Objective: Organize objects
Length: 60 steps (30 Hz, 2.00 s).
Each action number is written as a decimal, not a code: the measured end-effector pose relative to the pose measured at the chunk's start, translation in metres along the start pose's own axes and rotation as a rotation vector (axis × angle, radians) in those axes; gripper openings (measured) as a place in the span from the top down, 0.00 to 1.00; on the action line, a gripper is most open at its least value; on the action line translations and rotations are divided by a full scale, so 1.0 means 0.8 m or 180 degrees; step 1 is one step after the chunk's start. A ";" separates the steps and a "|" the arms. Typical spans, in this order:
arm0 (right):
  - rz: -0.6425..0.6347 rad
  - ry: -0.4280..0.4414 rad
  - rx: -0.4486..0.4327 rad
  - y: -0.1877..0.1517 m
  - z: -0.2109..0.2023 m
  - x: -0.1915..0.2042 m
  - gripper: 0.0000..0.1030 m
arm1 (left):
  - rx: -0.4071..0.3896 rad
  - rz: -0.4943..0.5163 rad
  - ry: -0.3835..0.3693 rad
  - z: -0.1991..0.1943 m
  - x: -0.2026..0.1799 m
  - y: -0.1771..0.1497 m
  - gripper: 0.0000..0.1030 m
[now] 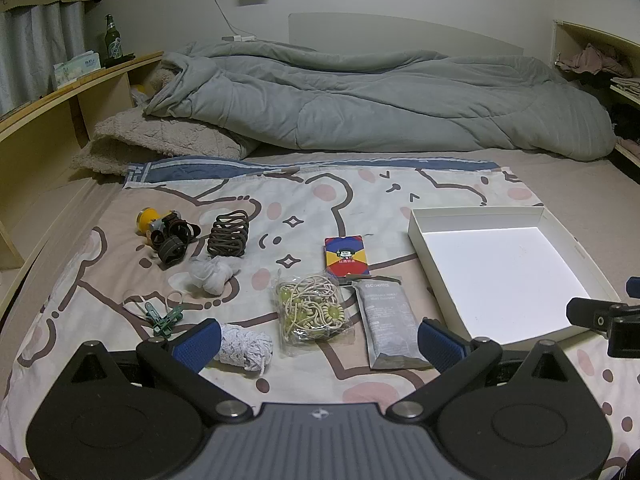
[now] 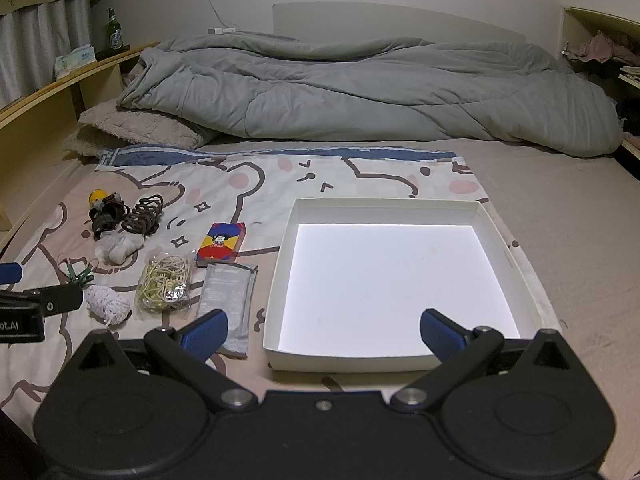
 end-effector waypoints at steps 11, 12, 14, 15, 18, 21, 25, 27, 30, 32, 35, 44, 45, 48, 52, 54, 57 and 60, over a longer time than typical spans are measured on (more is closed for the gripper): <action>-0.0014 -0.0011 0.0009 -0.003 0.002 -0.002 0.00 | 0.0001 0.0002 -0.0003 0.000 0.000 0.000 0.00; -0.0013 -0.0011 0.0011 -0.004 0.002 -0.002 0.00 | 0.0001 0.0002 -0.0003 0.000 0.000 0.000 0.00; -0.0013 -0.0013 0.0012 -0.004 0.002 -0.002 0.00 | 0.0001 0.0002 -0.0006 0.000 0.000 0.000 0.00; -0.0015 -0.0012 0.0012 -0.003 0.002 -0.002 0.00 | 0.0001 0.0003 -0.0005 0.000 0.000 0.000 0.00; -0.0016 -0.0012 0.0014 -0.003 0.002 -0.002 0.00 | 0.0001 0.0002 -0.0005 0.000 0.000 0.000 0.00; -0.0015 -0.0010 0.0015 -0.003 0.002 -0.002 0.00 | 0.0001 0.0004 -0.0006 0.000 0.000 0.000 0.00; -0.0015 -0.0009 0.0018 -0.003 0.002 -0.002 0.00 | 0.0001 0.0003 -0.0007 0.000 0.000 0.000 0.00; -0.0013 -0.0010 0.0017 -0.003 0.002 -0.001 0.00 | 0.0002 0.0004 -0.0008 0.000 0.000 0.000 0.00; -0.0011 -0.0009 0.0020 -0.003 0.002 -0.001 0.00 | 0.0002 0.0006 -0.0008 0.000 0.000 0.000 0.00; -0.0011 -0.0008 0.0020 -0.003 0.002 -0.001 0.00 | 0.0004 0.0004 -0.0007 0.000 0.000 0.000 0.00; -0.0013 -0.0006 0.0019 -0.003 0.002 -0.001 0.00 | 0.0003 0.0005 -0.0008 0.000 0.000 0.000 0.00; -0.0010 -0.0006 0.0025 -0.003 0.002 -0.001 0.00 | 0.0006 0.0006 -0.0009 0.000 0.000 0.000 0.00; -0.0009 -0.0006 0.0025 -0.003 0.003 -0.001 0.00 | 0.0005 0.0007 -0.0010 0.000 0.000 0.000 0.00; -0.0009 -0.0002 0.0026 -0.003 0.003 -0.001 0.00 | 0.0004 0.0008 -0.0013 0.000 0.000 0.000 0.00; -0.0007 -0.0006 0.0026 -0.003 0.002 0.000 0.00 | 0.0005 0.0008 -0.0013 0.000 0.000 0.000 0.00; -0.0005 -0.0005 0.0027 -0.003 0.002 0.000 0.00 | 0.0005 0.0010 -0.0013 0.000 0.000 0.000 0.00; 0.0003 -0.0003 0.0030 -0.004 0.002 0.002 0.00 | 0.0005 0.0010 -0.0014 0.000 0.000 0.000 0.00; -0.0004 -0.0004 0.0029 -0.005 0.002 0.004 0.00 | 0.0005 0.0011 -0.0015 0.000 -0.001 0.000 0.00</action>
Point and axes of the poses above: each gripper's, at about its wrist camera, not at the fingertips, and z roughly the way its jaws point, x to its left, y to its top, the point moved 7 cm from there along z, roughly the way its jaws point, and after that the axes turned 4 degrees about y, right-handed, at the moved point
